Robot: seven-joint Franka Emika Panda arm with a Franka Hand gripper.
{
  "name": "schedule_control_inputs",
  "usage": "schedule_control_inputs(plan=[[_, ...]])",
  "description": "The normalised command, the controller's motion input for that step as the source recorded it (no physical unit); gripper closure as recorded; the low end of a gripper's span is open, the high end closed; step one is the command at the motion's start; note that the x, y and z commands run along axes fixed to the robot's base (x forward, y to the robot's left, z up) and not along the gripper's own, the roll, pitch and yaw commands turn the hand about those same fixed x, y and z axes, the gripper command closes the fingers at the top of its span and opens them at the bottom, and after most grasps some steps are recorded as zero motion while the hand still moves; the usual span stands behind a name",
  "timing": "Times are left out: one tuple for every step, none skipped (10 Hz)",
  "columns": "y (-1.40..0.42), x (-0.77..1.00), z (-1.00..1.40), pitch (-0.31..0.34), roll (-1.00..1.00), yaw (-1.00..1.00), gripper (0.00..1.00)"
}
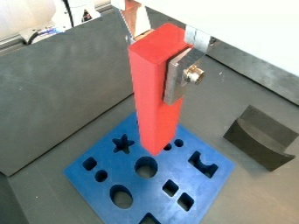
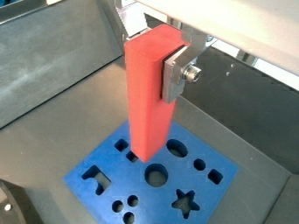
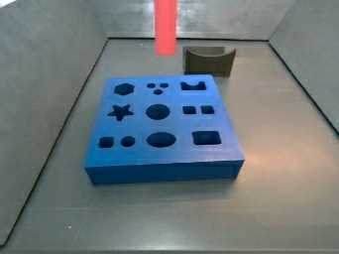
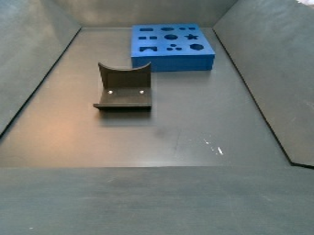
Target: Insert the rectangle object.
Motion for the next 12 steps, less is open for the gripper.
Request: schedule_control_inputs(plan=[[-0.25,0.39,-0.23,0.000,-0.04,-0.63,1.00],[-0.29,0.49,-0.21,0.000,-0.05,-0.52,1.00],[-0.32,0.60,-0.22,0.000,-0.06,-0.43,1.00],[-0.34,0.67,-0.22,0.000,-0.06,-0.36,1.00],[-0.35,0.70,-0.22,0.000,-0.06,-0.33,1.00],[-0.34,0.68,-0.22,0.000,-0.06,-0.35,1.00],[-0.30,0.40,-0.26,0.000,-0.02,-0.59,1.00],[-0.26,0.11,-0.29,0.000,0.00,-0.81,1.00],[-0.21,0.00,-0.33,-0.009,0.00,-0.95,1.00],[-0.19,0.00,-0.38,-0.017,0.00,-0.97,1.00],[-0.11,0.00,-0.43,-0.006,0.00,-1.00,1.00],[-0.10,0.00,-0.43,0.000,0.00,-1.00,1.00]])
